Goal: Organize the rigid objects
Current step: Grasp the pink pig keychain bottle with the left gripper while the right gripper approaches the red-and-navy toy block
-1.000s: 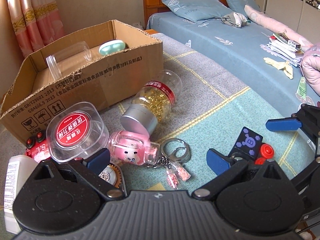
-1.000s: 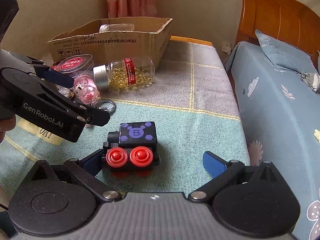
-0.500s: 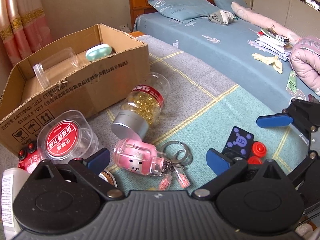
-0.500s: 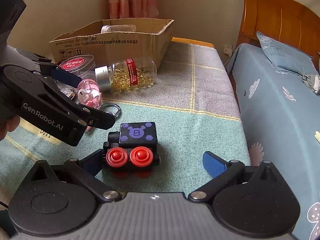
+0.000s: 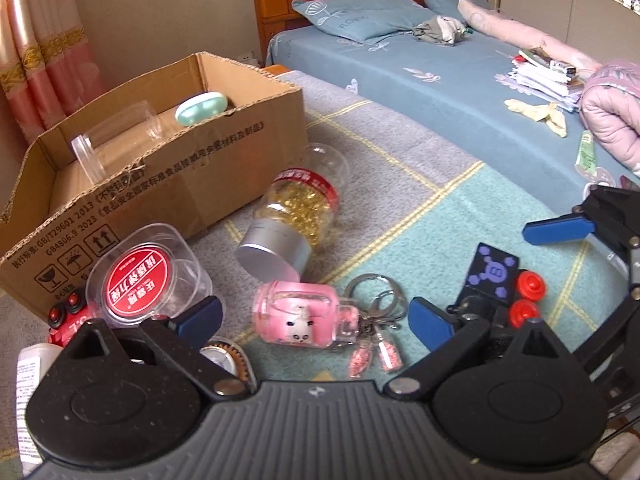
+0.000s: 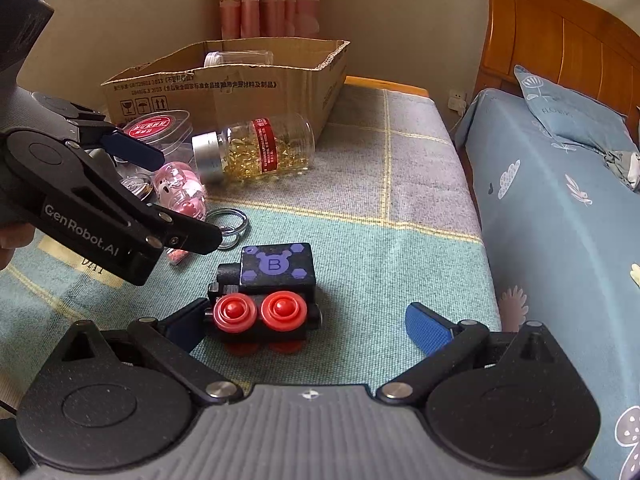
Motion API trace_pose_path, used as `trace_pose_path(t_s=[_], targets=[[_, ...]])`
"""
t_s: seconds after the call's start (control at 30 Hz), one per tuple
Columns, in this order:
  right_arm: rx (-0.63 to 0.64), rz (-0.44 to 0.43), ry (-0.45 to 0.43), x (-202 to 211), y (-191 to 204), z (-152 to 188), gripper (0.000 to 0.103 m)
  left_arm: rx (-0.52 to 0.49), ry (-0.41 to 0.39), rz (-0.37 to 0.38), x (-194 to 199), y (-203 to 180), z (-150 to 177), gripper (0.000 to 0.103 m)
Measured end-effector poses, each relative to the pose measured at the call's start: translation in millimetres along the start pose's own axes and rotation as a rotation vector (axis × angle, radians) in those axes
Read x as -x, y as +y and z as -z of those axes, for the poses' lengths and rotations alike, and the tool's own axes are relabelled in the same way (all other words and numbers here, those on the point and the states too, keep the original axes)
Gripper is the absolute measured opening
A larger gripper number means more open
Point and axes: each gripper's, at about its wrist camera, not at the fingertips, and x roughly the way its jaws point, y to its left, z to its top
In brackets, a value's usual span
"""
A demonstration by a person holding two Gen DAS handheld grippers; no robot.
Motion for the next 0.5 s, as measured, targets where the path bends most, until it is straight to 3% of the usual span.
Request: trace_pose_path(t_s=[0.3,0.5], targets=[[0.023,-0.018,0.017,-0.6,3.7,-2.0,0.103,0.009,-0.013,0.069,7.1,4.7,2.7,0.058],[0.041,-0.041,0.025,-1.6,8.1,-4.3,0.103,0.029,-0.017,0.083,10.8,13.1,7.2,0.057]])
